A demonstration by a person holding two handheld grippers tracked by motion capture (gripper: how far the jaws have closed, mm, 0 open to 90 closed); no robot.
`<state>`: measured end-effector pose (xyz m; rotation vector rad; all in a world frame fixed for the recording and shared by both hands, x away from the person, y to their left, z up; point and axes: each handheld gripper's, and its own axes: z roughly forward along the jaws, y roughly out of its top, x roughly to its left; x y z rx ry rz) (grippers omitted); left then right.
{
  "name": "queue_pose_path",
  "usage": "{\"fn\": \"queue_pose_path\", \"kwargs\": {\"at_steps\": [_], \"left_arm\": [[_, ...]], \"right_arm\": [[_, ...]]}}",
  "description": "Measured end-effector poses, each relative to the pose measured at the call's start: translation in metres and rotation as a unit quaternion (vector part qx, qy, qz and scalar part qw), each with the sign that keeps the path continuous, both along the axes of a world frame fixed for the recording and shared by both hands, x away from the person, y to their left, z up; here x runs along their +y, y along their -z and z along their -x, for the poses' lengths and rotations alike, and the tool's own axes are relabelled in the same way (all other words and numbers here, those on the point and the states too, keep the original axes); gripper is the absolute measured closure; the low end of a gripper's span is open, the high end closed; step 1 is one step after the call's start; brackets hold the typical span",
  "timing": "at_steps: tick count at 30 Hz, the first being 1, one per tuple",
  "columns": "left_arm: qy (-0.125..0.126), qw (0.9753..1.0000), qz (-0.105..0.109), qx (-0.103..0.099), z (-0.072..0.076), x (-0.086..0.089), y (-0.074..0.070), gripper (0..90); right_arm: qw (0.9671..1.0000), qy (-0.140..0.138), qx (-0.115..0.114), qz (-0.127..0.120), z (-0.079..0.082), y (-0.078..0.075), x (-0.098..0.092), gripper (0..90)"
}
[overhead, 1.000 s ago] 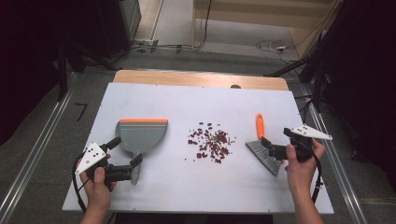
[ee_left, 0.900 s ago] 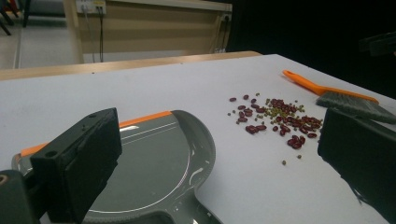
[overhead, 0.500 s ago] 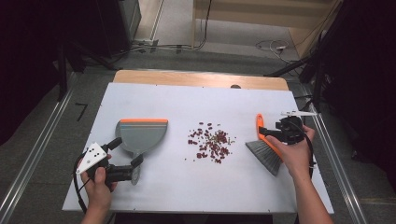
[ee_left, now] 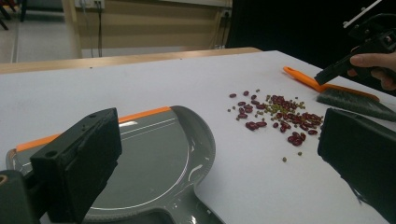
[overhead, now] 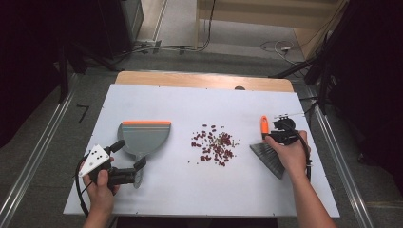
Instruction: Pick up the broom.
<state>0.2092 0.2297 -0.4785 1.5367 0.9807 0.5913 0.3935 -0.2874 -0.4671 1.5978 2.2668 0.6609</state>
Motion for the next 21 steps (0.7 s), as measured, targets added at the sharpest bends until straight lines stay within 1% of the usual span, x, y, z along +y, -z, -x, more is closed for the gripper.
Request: {"fn": "queue_pose_path", "kwargs": {"at_steps": [3, 4, 5, 7, 9, 11, 15, 17, 18, 21], "left_arm": [[0.001, 1.0000, -0.001, 0.002, 0.000, 0.000, 0.000, 0.0], [0.001, 1.0000, -0.001, 0.002, -0.001, 0.000, 0.001, 0.0], [0.001, 1.0000, -0.001, 0.002, -0.001, 0.000, 0.001, 0.0], [0.001, 1.0000, -0.001, 0.003, -0.001, 0.000, 0.001, 0.0], [0.002, 1.0000, -0.002, 0.003, -0.001, -0.001, 0.001, 0.0], [0.000, 1.0000, -0.003, 0.003, -0.001, 0.000, 0.000, 0.0], [-0.003, 1.0000, 0.000, 0.005, -0.001, 0.002, 0.001, 0.2], [-0.002, 1.0000, -0.002, 0.004, 0.000, 0.000, 0.000, 0.2], [-0.002, 1.0000, -0.004, 0.004, 0.000, -0.001, 0.000, 0.2], [0.000, 1.0000, -0.006, 0.006, -0.001, -0.002, 0.000, 0.2]], "right_arm": [[0.9998, 0.005, 0.012, 0.014, -0.001, 0.005, 0.003, 57.8], [0.9997, 0.006, 0.014, 0.018, -0.001, 0.006, 0.004, 59.6], [0.9996, 0.005, 0.017, 0.023, -0.001, 0.008, 0.005, 63.2], [0.9993, 0.003, 0.020, 0.032, 0.000, 0.012, 0.007, 64.7], [0.9993, 0.005, 0.013, 0.035, 0.002, 0.013, 0.009, 64.9], [0.9991, 0.008, 0.021, 0.036, 0.001, 0.013, 0.010, 65.0], [0.9992, 0.014, 0.034, 0.014, -0.002, 0.012, 0.005, 66.7], [0.9992, 0.018, 0.034, 0.004, -0.002, 0.012, 0.004, 67.7], [0.9993, 0.015, 0.033, 0.002, -0.002, 0.012, 0.002, 67.7], [0.9995, 0.012, 0.021, -0.022, 0.001, 0.014, -0.003, 67.6]]}}
